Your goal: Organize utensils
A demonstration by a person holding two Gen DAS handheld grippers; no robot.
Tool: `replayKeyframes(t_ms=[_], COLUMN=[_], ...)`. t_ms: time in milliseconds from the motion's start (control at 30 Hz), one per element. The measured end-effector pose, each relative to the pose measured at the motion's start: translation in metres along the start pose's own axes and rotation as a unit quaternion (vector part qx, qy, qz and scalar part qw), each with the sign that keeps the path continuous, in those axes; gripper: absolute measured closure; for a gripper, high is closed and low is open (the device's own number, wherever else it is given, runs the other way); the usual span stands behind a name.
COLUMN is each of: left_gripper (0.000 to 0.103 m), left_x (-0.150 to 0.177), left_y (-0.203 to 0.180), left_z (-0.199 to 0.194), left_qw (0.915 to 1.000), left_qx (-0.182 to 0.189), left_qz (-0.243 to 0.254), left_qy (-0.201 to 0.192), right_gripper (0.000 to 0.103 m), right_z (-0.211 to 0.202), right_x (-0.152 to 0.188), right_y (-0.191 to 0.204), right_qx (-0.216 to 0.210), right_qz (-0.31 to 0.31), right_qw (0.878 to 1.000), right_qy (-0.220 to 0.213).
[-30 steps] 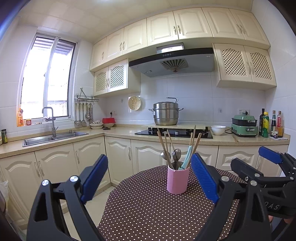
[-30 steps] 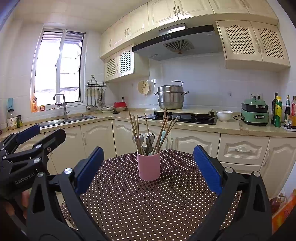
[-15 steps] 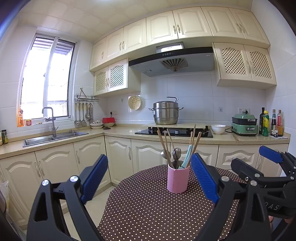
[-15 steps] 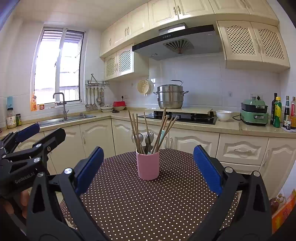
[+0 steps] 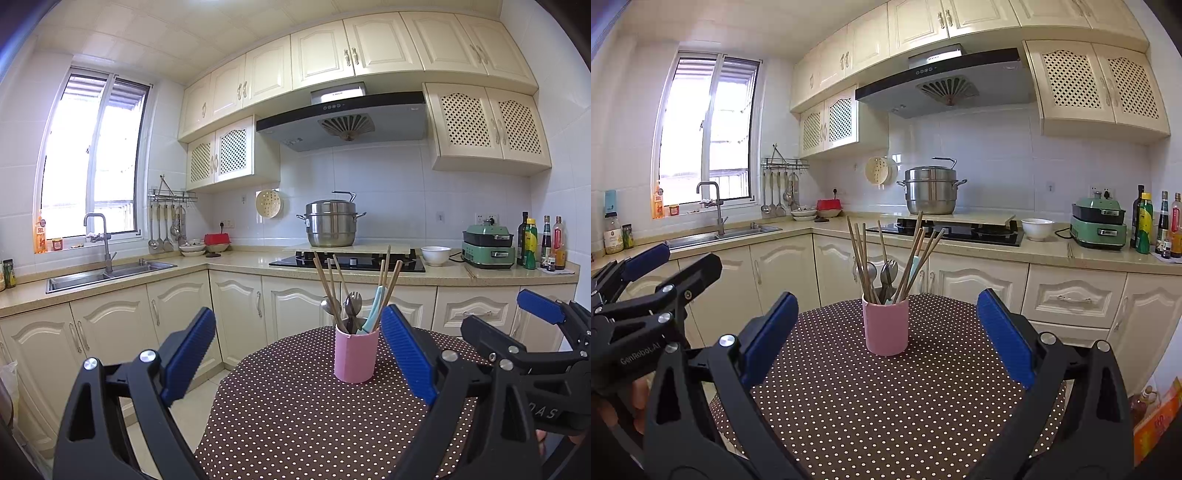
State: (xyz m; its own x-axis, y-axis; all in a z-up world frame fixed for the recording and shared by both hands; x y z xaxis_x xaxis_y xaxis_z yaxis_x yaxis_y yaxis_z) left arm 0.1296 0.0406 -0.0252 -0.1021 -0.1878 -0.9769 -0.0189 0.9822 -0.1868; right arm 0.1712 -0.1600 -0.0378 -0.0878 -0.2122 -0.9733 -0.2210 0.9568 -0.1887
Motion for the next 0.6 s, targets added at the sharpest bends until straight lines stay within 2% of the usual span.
replayKeyframes(t_ms=[600], left_gripper=[0.014], left_x=[0.0012], left_y=[0.0005], left_z=[-0.0001], left_qw=[1.0], left_qx=[0.0], left_qz=[0.0], left_qy=[0.002], right_gripper=[0.007], right_z=[0.0017], right_x=[0.0028], right_y=[-0.0008], right_qx=[-0.001], right_qz=[0.0], right_qw=[1.0], right_qy=[0.004])
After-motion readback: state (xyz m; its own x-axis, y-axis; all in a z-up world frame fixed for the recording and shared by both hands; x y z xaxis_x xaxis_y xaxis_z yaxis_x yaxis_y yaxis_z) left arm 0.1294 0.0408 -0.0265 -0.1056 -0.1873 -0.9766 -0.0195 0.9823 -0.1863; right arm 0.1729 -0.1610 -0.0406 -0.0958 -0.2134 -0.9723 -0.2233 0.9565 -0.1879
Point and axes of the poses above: each gripper's, at about its wrist camera, not at the fingertips, and z roughly the way its jaws point, y to its left, x to its underside, the point moved 6 cm from there along z, roughly the way its jaws point, and after that the axes turned 13 degrees about -z, right-handed, at the moved point
